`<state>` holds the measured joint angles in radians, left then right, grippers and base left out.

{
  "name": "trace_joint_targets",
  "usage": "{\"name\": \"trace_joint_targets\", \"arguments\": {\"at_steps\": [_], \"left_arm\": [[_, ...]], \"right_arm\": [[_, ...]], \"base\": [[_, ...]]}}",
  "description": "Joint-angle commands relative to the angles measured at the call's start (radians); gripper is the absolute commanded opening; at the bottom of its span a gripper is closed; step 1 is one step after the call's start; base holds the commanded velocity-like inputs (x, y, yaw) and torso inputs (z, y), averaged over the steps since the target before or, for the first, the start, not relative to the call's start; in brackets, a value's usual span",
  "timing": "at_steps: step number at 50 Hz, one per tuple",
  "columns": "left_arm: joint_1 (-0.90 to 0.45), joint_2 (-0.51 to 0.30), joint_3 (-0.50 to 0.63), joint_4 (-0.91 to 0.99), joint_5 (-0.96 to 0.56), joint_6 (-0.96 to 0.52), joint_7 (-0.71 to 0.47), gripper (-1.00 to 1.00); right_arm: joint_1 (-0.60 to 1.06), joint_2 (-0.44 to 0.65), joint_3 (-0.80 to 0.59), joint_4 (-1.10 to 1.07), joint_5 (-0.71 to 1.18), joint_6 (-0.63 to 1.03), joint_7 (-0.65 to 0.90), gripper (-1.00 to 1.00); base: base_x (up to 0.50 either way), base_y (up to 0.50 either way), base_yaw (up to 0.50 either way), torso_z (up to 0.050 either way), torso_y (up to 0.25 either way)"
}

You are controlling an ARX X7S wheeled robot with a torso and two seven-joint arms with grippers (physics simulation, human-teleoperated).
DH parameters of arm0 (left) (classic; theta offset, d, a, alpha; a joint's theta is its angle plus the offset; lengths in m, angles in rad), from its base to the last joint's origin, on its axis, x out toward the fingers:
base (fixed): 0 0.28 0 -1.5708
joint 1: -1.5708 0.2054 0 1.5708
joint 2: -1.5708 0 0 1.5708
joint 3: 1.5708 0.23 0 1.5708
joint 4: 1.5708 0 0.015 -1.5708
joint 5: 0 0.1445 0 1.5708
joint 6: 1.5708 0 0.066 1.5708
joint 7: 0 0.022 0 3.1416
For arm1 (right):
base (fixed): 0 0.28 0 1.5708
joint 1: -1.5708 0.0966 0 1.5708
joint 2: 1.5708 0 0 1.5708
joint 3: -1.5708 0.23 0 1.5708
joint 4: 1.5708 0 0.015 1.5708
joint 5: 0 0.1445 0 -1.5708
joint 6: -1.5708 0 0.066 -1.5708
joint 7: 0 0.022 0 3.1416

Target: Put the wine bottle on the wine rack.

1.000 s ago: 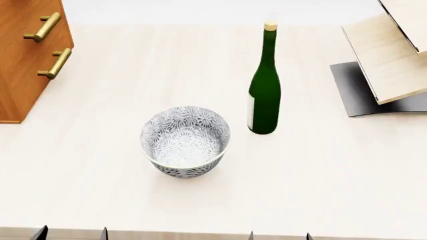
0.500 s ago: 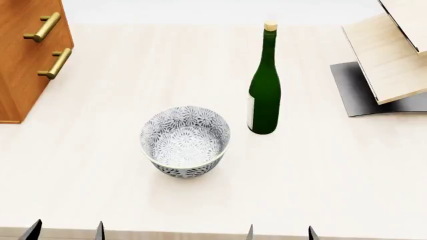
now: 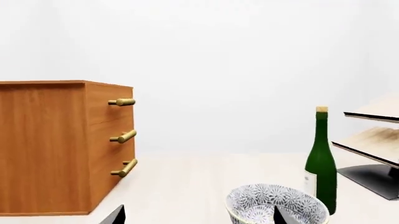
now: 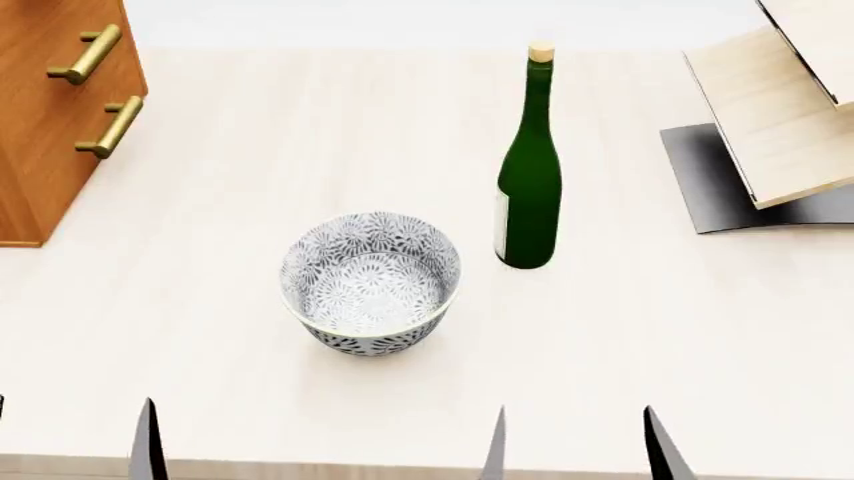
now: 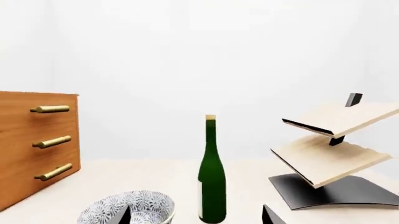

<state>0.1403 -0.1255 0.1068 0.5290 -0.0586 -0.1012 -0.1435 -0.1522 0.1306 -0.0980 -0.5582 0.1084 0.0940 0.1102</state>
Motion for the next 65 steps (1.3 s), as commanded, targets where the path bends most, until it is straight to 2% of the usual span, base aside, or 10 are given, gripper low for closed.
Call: {"name": "trace_joint_targets", "arguments": {"at_steps": [1, 9, 19, 65], "left_arm": [[0.065, -0.026, 0.015, 0.217, 0.037, -0.013, -0.036, 1.0], [0.106, -0.038, 0.024, 0.266, 0.052, 0.092, -0.048, 1.0], [0.114, -0.049, 0.033, 0.265, 0.051, 0.138, -0.054, 1.0], [0.098, -0.08, 0.06, 0.255, 0.037, 0.116, -0.094, 1.0]], "right_arm": [[-0.066, 0.026, -0.001, -0.212, 0.015, 0.008, 0.023, 1.0], [-0.087, 0.032, 0.0, -0.247, 0.005, -0.048, 0.036, 1.0], [-0.102, 0.04, -0.005, -0.258, -0.007, -0.109, 0.045, 1.0], [-0.083, 0.079, -0.032, -0.236, 0.038, -0.074, 0.076, 1.0]], "base": [[0.0, 0.0, 0.0, 0.0, 0.0], [0.0, 0.0, 0.0, 0.0, 0.0], [0.0, 0.0, 0.0, 0.0, 0.0], [0.15, 0.0, 0.0, 0.0, 0.0]]}}
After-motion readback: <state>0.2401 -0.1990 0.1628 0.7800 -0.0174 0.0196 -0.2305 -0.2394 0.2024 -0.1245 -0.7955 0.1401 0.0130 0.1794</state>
